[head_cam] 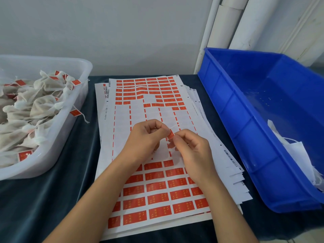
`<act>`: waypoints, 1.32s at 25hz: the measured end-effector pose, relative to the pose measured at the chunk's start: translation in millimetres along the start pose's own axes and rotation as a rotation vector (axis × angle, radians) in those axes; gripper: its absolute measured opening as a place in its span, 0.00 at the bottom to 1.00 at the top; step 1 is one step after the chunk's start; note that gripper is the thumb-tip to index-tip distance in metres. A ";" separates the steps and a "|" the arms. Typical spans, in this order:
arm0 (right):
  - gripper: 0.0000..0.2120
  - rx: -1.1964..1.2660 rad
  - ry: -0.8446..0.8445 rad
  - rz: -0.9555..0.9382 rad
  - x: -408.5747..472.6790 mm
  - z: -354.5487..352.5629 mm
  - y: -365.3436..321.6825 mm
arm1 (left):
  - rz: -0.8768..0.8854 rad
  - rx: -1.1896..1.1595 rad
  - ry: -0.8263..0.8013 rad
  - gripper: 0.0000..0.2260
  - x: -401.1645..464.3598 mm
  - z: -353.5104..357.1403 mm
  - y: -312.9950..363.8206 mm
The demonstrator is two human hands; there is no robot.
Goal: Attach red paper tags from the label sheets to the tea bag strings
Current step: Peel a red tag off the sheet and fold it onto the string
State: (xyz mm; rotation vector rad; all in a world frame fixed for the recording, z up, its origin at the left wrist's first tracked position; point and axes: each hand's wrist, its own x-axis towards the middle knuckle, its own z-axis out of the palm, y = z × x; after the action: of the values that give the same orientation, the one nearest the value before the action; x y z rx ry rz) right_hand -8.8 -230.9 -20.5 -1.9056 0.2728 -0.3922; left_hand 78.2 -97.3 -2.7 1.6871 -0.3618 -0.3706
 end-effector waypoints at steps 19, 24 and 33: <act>0.08 0.052 0.038 0.055 -0.3 -1.4 2.2 | 0.137 0.323 -0.043 0.03 -10.4 -19.7 -0.3; 0.09 0.064 0.057 0.077 2.9 -1.3 3.1 | 0.096 0.551 -0.103 0.06 -19.2 -50.5 1.5; 0.08 0.072 0.076 -0.002 -5.8 1.8 -6.3 | 0.084 0.559 0.048 0.04 -41.7 -55.3 5.6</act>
State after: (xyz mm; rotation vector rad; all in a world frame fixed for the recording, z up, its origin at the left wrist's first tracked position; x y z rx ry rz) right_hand -13.4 -224.9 -16.0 -1.8232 0.3039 -0.4705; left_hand 65.0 -30.7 12.2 2.2126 -0.5327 -0.1712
